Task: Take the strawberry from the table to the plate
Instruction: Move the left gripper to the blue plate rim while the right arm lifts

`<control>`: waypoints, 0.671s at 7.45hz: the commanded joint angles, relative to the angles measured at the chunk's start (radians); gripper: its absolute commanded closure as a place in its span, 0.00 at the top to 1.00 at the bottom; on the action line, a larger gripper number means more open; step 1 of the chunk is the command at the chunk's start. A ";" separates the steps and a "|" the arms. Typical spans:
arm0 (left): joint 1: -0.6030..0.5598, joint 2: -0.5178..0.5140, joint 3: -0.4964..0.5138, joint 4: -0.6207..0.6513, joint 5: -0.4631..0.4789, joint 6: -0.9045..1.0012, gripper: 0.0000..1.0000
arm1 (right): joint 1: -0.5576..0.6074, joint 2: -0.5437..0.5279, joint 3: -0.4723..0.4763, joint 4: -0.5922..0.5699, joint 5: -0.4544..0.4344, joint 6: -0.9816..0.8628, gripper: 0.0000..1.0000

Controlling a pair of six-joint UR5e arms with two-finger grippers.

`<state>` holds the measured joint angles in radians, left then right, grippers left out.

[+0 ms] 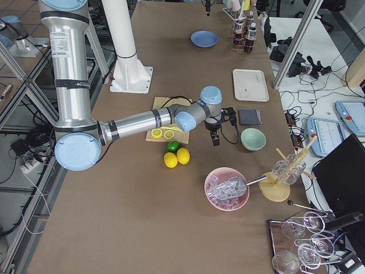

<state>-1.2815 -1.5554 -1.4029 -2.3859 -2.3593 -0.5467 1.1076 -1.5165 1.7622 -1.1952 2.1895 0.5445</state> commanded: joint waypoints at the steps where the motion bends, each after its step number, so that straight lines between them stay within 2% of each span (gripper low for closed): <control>1: 0.112 -0.047 0.045 -0.080 0.002 -0.088 0.97 | -0.022 0.006 0.000 0.019 -0.008 0.011 1.00; 2: 0.129 -0.067 0.092 -0.125 0.002 -0.093 0.97 | -0.023 0.004 0.000 0.019 -0.013 0.012 1.00; 5: 0.163 -0.077 0.108 -0.163 0.002 -0.137 0.92 | -0.028 0.006 0.000 0.020 -0.027 0.012 1.00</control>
<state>-1.1316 -1.6292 -1.3007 -2.5342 -2.3578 -0.6702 1.0820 -1.5112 1.7625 -1.1763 2.1660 0.5557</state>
